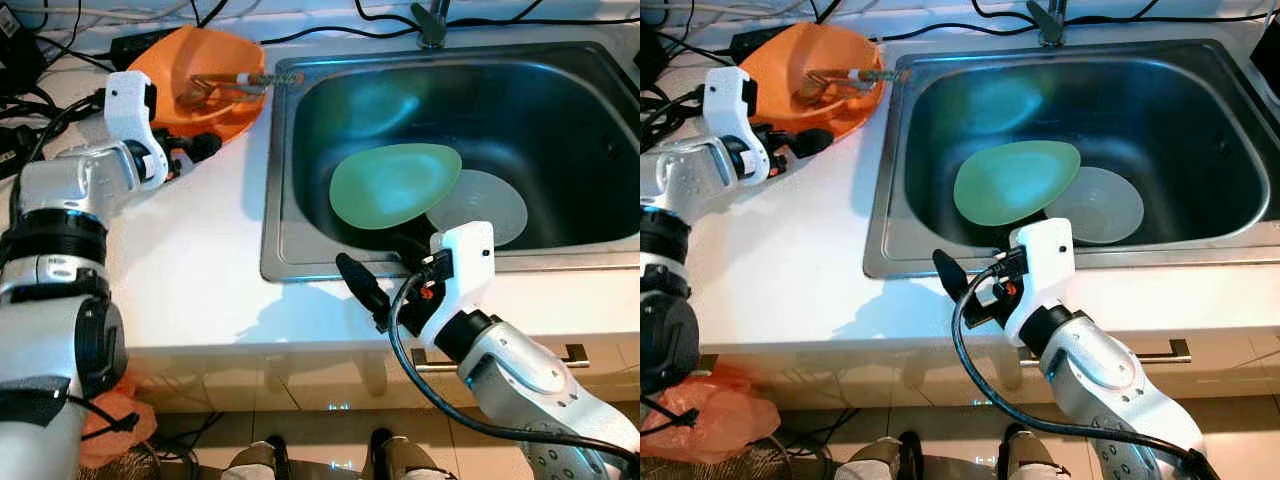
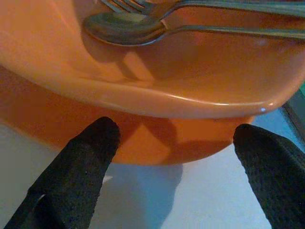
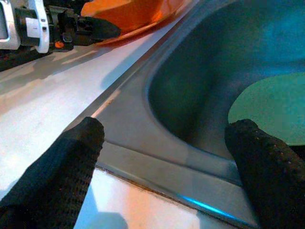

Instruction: Kitchen organization

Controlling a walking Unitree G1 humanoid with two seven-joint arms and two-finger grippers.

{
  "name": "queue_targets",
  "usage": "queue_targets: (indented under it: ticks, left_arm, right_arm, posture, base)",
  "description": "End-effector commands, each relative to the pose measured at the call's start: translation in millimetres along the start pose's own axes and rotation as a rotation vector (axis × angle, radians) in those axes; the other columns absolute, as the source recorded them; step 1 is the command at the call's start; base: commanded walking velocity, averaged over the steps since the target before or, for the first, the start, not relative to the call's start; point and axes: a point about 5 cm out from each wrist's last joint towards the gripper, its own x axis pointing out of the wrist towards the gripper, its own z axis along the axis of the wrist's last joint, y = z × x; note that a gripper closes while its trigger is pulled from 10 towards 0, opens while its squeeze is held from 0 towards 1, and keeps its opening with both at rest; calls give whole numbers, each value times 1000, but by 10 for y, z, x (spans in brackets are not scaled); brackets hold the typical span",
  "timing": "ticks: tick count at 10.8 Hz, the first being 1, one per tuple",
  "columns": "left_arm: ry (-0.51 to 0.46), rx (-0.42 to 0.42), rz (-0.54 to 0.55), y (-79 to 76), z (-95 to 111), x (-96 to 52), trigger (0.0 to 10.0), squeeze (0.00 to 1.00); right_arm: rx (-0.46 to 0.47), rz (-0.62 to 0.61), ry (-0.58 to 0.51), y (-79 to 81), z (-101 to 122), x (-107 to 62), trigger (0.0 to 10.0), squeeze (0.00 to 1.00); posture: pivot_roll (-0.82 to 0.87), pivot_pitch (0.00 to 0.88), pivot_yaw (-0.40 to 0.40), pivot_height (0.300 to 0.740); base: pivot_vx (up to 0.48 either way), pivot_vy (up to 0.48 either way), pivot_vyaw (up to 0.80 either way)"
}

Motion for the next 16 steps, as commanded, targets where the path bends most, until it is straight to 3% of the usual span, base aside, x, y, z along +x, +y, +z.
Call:
queue_targets:
  ticks: [1, 6, 16]
  left_arm:
    - [183, -59, 37, 104, -411, 11, 10000, 0]
    - [223, -35, -16, 118, -389, -202, 10000, 0]
    - [297, 78, -299, -391, -410, -538, 10000, 0]
  right_arm:
    - [10, 5, 19, 6, -45, 16, 10000, 27]
    - [9, 5, 16, -12, -51, 34, 10000, 27]
    - [19, 21, -12, 4, -77, 177, 10000, 35]
  posture:
    - [-20, 190, 94, 740]
    - [8, 189, 94, 740]
    - [62, 151, 117, 740]
  base:
    - [0, 0, 0]
    - [0, 0, 0]
    - [0, 0, 0]
